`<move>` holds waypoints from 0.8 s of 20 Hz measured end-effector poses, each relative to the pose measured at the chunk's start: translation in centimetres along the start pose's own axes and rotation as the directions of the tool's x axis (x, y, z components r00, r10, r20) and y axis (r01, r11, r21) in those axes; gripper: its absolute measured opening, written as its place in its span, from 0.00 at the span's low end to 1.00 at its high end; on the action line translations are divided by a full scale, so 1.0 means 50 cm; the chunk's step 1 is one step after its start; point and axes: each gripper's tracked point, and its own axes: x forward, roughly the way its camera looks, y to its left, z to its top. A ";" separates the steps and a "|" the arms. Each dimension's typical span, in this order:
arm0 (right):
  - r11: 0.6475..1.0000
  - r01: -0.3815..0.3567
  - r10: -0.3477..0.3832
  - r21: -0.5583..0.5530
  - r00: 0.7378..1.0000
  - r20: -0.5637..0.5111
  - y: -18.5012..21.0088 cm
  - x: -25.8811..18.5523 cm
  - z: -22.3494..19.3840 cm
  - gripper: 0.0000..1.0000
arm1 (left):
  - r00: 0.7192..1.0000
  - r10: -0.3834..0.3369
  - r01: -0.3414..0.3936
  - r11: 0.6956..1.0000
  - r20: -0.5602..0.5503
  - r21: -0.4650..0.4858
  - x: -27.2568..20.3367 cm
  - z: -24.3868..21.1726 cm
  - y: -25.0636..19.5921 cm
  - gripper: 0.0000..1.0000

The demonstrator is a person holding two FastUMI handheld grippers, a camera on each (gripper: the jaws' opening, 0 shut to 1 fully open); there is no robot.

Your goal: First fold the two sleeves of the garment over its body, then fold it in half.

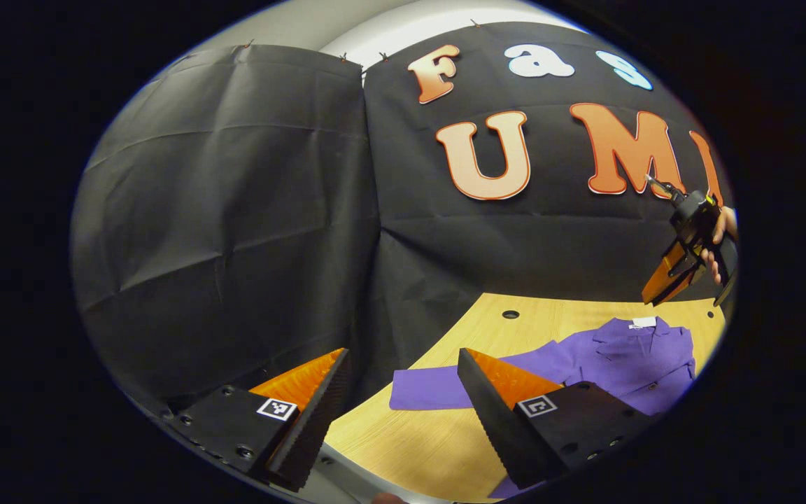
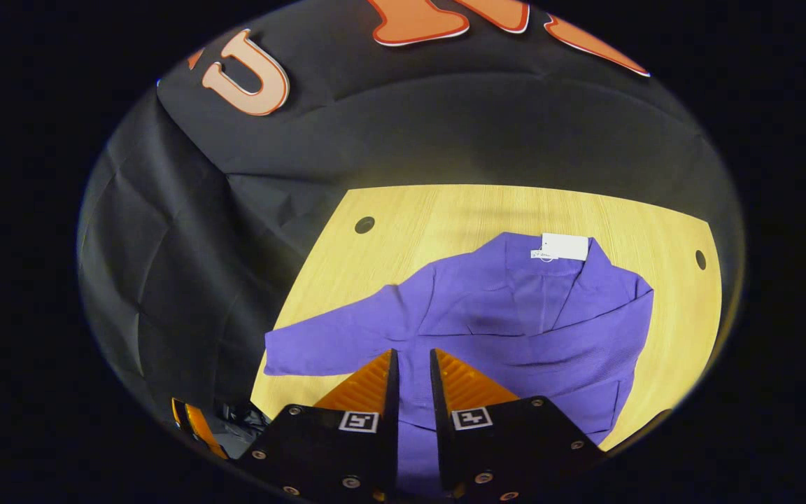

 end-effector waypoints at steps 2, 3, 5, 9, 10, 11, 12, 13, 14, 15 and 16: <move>1.000 0.006 -0.006 -0.009 0.999 0.032 -0.007 -0.020 0.014 0.25 | 1.000 -0.003 0.003 1.000 -0.019 -0.004 0.022 -0.008 0.003 0.98; 1.000 0.018 -0.017 -0.018 0.998 0.055 -0.016 -0.032 0.023 0.29 | 0.999 -0.013 0.013 1.000 -0.035 -0.009 0.037 -0.013 0.001 0.98; 0.998 0.045 -0.040 -0.042 0.994 0.106 -0.035 -0.057 0.041 0.39 | 0.997 -0.026 0.024 0.999 -0.071 -0.022 0.075 -0.027 -0.001 0.98; 0.995 0.059 -0.046 -0.074 0.985 0.169 -0.058 -0.119 0.053 0.60 | 0.984 -0.069 0.060 0.997 -0.166 -0.057 0.165 -0.061 -0.012 0.99; 0.995 0.062 -0.046 -0.078 0.981 0.191 -0.064 -0.134 0.055 0.63 | 0.976 -0.084 0.072 0.995 -0.202 -0.066 0.189 -0.075 -0.019 0.99; 0.994 0.070 -0.052 -0.081 0.975 0.214 -0.071 -0.148 0.058 0.69 | 0.966 -0.093 0.076 0.994 -0.240 -0.080 0.214 -0.093 -0.021 0.98; 0.993 0.081 -0.058 -0.088 0.968 0.242 -0.079 -0.163 0.062 0.72 | 0.953 -0.103 0.079 0.992 -0.284 -0.096 0.240 -0.110 -0.021 0.99; 0.991 0.094 -0.066 -0.091 0.960 0.272 -0.088 -0.178 0.065 0.69 | 0.938 -0.115 0.082 0.990 -0.327 -0.114 0.267 -0.131 -0.025 0.99; 0.991 0.103 -0.072 -0.088 0.952 0.298 -0.096 -0.191 0.065 0.83 | 0.922 -0.135 0.091 0.987 -0.362 -0.134 0.290 -0.147 -0.030 0.99; 0.991 0.107 -0.076 -0.080 0.944 0.320 -0.103 -0.206 0.067 0.87 | 0.903 -0.148 0.097 0.985 -0.403 -0.143 0.301 -0.171 -0.022 0.99; 0.991 0.117 -0.088 -0.064 0.937 0.337 -0.116 -0.219 0.062 0.89 | 0.883 -0.152 0.100 0.985 -0.444 -0.139 0.320 -0.191 -0.021 0.99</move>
